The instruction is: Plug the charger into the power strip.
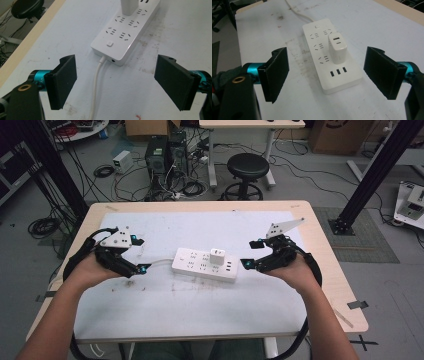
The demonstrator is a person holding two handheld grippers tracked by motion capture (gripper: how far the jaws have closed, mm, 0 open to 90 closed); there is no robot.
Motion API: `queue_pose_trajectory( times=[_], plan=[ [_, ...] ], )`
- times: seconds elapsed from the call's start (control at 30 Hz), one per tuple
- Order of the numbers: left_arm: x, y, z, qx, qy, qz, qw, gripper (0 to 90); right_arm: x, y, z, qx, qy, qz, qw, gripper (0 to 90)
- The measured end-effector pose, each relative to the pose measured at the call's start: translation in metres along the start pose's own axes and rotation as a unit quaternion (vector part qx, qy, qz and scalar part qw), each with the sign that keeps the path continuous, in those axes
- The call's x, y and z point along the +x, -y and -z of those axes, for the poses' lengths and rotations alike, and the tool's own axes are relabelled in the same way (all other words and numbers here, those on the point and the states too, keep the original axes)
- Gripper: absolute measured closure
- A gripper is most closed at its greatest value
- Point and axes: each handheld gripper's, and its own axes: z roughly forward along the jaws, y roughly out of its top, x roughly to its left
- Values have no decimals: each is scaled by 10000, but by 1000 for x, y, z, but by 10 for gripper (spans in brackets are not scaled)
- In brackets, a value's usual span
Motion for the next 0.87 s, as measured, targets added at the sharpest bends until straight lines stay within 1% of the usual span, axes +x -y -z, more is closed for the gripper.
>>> queue_pose_trajectory(
  times=[0.03, 0.13, 0.17, 0.23, 0.27, 0.33, 0.4, 0.63, 0.87],
  plan=[
    [0, 1, 0, -39, -21, 65, 10000, 182, -1, 0, 1, -19, 8, 15, 10000, 209],
    [1, 1, 2, -52, -43, 95, 9999, 182, -5, 0, 2, -47, 27, -11, 10000, 208],
    [1, 1, 2, -62, -55, 93, 9999, 183, -5, 0, 2, -45, 2, -21, 10000, 208],
    [1, 1, 3, -28, -71, 84, 9999, 182, -7, -1, 2, -21, 47, 1, 10000, 208],
    [2, 1, 3, -14, -89, 88, 9999, 183, -7, -2, 2, -32, 30, -20, 10000, 208],
    [1, 2, 3, -52, -75, 119, 9999, 182, -7, -3, 2, -26, 59, -7, 10000, 209],
    [2, 2, 4, -33, -82, 103, 9999, 183, -8, -3, 2, -30, 48, 18, 10000, 208],
    [4, 4, 5, -56, -116, 144, 9998, 182, -9, -2, 5, -57, 82, -56, 9999, 208],
    [5, 6, 5, -64, -153, 180, 9997, 182, -10, -2, 5, -89, 101, -21, 9999, 208]
  ],
)
